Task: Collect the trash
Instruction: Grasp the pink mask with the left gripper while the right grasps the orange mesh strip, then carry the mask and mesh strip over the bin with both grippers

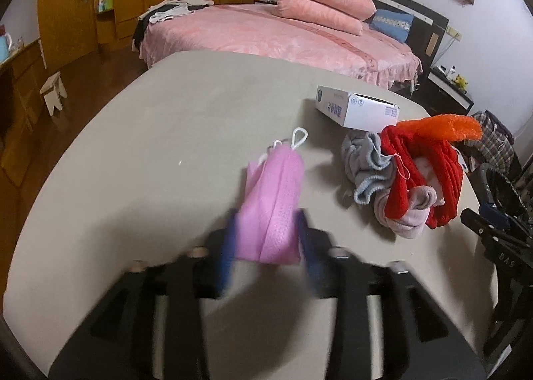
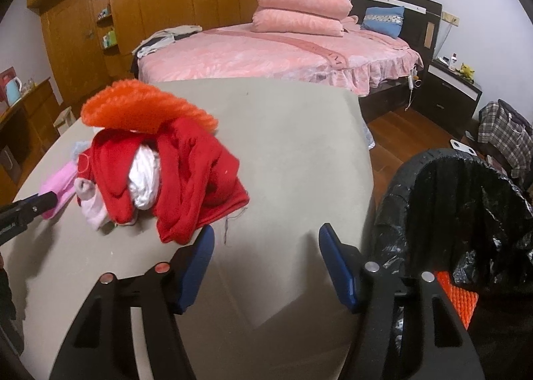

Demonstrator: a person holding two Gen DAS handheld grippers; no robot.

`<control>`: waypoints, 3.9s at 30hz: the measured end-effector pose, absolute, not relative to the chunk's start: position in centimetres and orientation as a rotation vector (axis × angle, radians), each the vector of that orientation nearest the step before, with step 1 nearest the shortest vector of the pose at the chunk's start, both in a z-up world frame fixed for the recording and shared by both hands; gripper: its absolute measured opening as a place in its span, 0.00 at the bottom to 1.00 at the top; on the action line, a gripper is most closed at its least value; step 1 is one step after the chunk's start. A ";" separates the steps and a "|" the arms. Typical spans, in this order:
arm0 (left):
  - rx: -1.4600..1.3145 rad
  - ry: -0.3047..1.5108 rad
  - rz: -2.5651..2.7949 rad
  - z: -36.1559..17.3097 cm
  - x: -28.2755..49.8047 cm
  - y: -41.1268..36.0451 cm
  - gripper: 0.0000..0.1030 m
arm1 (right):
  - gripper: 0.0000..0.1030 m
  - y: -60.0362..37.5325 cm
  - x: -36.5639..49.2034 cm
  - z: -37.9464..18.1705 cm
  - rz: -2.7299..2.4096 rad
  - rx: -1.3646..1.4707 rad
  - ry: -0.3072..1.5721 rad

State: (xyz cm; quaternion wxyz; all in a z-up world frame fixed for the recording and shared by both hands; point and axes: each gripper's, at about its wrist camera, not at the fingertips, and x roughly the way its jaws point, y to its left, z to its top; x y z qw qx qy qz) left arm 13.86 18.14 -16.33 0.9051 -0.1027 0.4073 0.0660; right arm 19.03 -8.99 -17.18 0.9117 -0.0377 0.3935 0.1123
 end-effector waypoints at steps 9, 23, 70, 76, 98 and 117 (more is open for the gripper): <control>-0.203 0.863 0.113 -16.9 16.1 17.5 0.29 | 0.62 -8.8 18.2 -16.4 0.249 -0.066 0.794; -0.165 0.794 0.118 -15.2 11.8 17.9 0.17 | 0.61 -1.9 14.4 -12.8 0.523 -0.067 0.724; -0.177 0.691 0.100 -9.1 15.4 16.5 0.17 | 0.23 -1.2 19.8 -9.4 0.531 -0.030 0.697; -0.162 0.640 0.069 -7.1 13.9 15.1 0.17 | 0.23 -3.4 17.7 -6.7 0.539 0.017 0.647; -0.080 0.579 -0.200 -3.8 12.6 1.4 0.17 | 0.23 -17.2 11.7 -3.0 0.341 0.070 0.536; 0.043 0.610 -0.513 -6.6 14.7 -15.7 0.17 | 0.23 -32.3 9.6 -5.3 0.046 0.134 0.562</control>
